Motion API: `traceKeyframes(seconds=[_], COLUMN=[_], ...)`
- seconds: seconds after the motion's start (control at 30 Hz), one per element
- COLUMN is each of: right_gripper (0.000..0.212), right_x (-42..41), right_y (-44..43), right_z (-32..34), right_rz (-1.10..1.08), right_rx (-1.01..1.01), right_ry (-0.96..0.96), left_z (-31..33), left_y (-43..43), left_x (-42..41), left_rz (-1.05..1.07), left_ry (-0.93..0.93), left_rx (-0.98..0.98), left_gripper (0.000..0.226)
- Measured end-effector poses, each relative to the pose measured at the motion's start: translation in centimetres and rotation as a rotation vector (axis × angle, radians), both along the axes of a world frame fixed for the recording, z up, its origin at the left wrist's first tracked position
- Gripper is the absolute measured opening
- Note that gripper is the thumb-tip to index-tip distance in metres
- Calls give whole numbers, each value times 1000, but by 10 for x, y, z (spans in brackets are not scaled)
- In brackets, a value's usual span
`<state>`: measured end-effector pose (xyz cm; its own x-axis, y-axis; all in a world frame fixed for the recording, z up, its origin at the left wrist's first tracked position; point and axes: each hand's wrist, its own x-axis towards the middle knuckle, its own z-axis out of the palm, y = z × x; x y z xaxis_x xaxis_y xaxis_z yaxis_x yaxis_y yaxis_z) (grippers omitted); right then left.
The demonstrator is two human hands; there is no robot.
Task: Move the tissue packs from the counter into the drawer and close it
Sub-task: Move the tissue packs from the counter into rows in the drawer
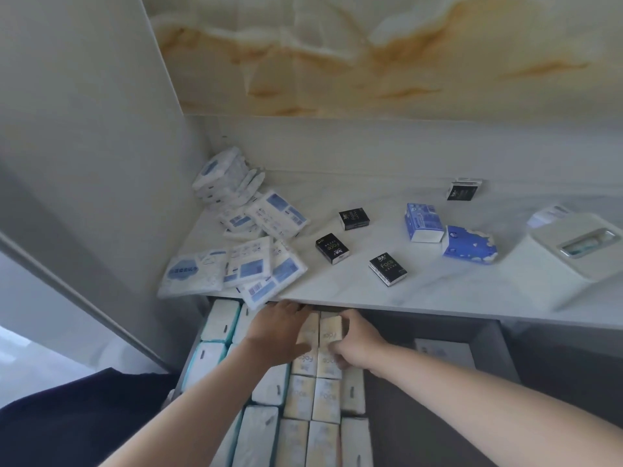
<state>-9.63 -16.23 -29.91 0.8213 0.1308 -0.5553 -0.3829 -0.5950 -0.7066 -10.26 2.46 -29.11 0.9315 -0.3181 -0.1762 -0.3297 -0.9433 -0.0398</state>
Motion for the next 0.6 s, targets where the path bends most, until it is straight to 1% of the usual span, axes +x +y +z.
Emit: traceKeyframes(seconds=[0.07, 0.13, 0.2, 0.27, 0.3, 0.33, 0.43, 0.53, 0.6], right_gripper=[42, 37, 41, 50, 51, 47, 38, 41, 39], right_x=[-1, -1, -3, -5, -5, -6, -5, -3, -2], right_y=[-3, -4, -3, 0, 0, 1, 1, -3, -6], right_z=[1, 0, 0, -2, -3, -3, -1, 4, 8], right_rz=[-14, -24, -53, -82, -84, -72, -4, 45, 112], right_rx=[-36, -66, -79, -67, -58, -50, -43, -46, -48], right_ry=[-54, -100, -126, -127, -127, -128, -136, -117, -99], left_z=[-2, 0, 1, 0, -2, -1, 0, 5, 8], left_y=[-1, -5, -7, -5, -3, -3, -5, -11, -14], left_x=[-1, -4, -6, -8, -9, -10, -12, -11, -10], left_rz=[16, 7, -29, -54, -57, -45, 6, 67, 112], left_ry=[-20, -43, -57, -47, -72, -58, -64, -18, 9], left_rx=[5, -4, -14, 11, 9, -17, -80, -124, -173], left_gripper=[66, 54, 41, 35, 33, 31, 31, 31, 33])
